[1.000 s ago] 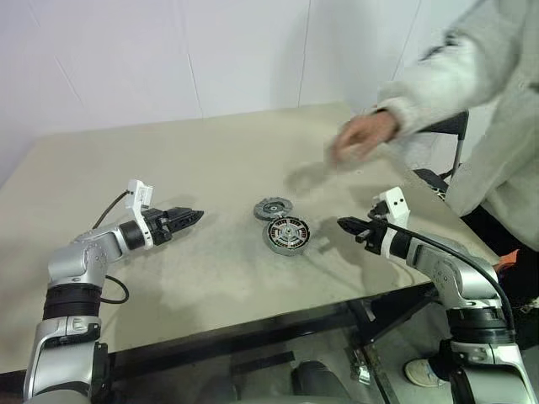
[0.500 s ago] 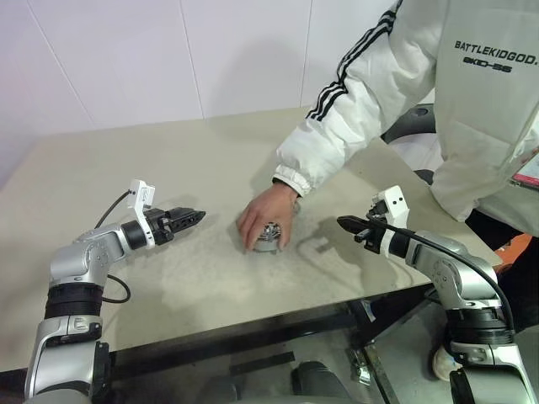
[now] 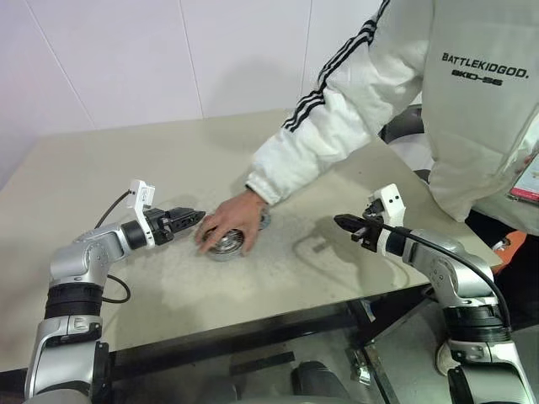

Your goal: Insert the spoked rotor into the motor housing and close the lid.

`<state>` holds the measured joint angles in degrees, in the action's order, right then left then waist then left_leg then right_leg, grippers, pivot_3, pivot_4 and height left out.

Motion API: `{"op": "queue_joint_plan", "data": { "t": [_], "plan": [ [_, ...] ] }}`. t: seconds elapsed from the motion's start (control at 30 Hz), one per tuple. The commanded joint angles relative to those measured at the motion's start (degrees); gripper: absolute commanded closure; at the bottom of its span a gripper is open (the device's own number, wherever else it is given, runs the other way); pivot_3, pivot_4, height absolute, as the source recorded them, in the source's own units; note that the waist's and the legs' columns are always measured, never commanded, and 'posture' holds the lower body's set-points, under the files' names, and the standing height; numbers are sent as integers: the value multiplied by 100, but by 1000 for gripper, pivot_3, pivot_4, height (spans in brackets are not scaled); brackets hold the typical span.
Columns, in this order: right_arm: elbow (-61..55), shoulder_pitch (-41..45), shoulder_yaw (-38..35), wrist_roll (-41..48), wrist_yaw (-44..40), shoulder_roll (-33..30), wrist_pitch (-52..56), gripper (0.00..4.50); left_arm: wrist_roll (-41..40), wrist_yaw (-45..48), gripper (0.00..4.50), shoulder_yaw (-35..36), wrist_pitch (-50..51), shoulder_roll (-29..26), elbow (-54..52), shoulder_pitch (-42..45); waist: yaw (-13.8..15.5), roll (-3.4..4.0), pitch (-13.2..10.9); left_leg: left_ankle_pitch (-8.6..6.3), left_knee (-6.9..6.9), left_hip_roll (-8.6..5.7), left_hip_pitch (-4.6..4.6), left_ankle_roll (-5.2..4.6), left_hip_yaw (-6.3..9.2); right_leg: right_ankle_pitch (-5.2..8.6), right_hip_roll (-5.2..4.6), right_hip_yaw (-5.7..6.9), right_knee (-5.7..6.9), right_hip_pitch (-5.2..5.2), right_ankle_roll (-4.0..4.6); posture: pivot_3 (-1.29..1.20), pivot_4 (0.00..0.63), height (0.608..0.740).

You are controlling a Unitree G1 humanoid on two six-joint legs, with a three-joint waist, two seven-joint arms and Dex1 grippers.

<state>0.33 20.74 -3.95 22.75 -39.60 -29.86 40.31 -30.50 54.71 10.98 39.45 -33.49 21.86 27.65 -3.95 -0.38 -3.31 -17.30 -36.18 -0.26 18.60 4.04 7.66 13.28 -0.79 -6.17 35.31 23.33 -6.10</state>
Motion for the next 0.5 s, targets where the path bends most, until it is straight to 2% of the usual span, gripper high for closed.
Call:
{"op": "queue_joint_plan", "data": {
  "t": [0.03, 0.5],
  "plan": [
    [-77, 152, -10, 9, 1, 44, -152, 4500, -25, -9, 1470, 116, -73, -53, -50, 108, 0, 0, 0, 0, 0, 0, 0, 0, 0, 0, 0, 0, 0, 0, 0, 0, 0, 740],
    [-119, 150, 144, -19, -25, 112, -183, 4500, -17, -21, 1470, 93, -70, -57, -99, 47, 1, 0, 0, 0, 0, 0, 0, 0, 0, 0, 0, 0, 0, 0, 0, 0, 0, 740]
  ]
}}
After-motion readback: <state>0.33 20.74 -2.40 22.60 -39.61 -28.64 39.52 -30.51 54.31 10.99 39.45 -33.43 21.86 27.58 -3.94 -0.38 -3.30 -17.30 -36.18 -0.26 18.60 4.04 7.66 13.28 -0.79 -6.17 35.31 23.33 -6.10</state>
